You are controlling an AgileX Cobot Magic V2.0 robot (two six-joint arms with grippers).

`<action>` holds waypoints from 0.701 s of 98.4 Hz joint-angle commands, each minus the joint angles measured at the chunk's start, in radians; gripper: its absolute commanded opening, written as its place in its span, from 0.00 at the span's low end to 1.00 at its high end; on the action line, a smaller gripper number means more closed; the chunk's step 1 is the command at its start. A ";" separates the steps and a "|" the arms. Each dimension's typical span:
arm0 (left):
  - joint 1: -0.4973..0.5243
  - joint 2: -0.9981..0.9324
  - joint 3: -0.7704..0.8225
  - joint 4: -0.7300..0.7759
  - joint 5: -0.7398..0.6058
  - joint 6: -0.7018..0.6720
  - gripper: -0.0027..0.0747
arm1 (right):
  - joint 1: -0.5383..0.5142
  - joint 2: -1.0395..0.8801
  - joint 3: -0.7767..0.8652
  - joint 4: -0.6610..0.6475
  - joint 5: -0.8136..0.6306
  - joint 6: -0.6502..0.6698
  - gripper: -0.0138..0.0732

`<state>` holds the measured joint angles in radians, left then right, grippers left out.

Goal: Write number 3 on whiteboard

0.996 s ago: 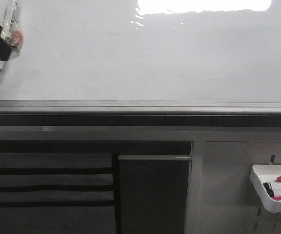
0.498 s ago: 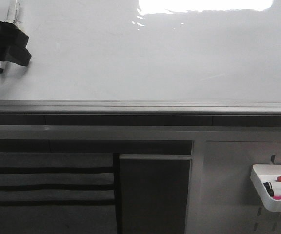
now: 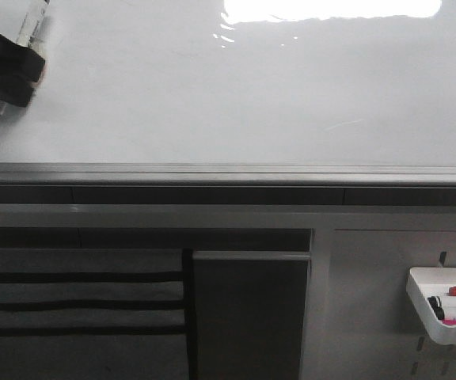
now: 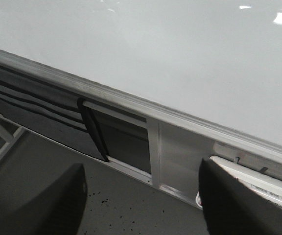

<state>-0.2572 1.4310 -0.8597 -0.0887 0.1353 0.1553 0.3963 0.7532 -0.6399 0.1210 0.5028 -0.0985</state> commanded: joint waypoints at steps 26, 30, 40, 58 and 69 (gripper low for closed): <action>-0.106 -0.263 -0.048 -0.008 0.362 0.083 0.01 | 0.003 0.041 -0.097 0.046 0.043 -0.013 0.67; -0.131 -0.283 -0.064 -0.015 0.447 0.123 0.01 | 0.003 0.066 -0.127 0.046 0.088 -0.015 0.67; -0.202 -0.305 -0.107 -0.071 0.630 0.246 0.01 | 0.003 0.133 -0.205 0.087 0.197 -0.104 0.66; -0.305 -0.306 -0.148 -0.257 0.812 0.545 0.01 | 0.003 0.270 -0.338 0.454 0.413 -0.514 0.67; -0.364 -0.305 -0.148 -0.318 0.810 0.643 0.01 | 0.003 0.348 -0.398 0.601 0.517 -0.729 0.67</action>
<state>-0.5818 1.1484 -0.9713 -0.3287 0.9659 0.7158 0.3963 1.0656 -0.9698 0.5710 0.9738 -0.6425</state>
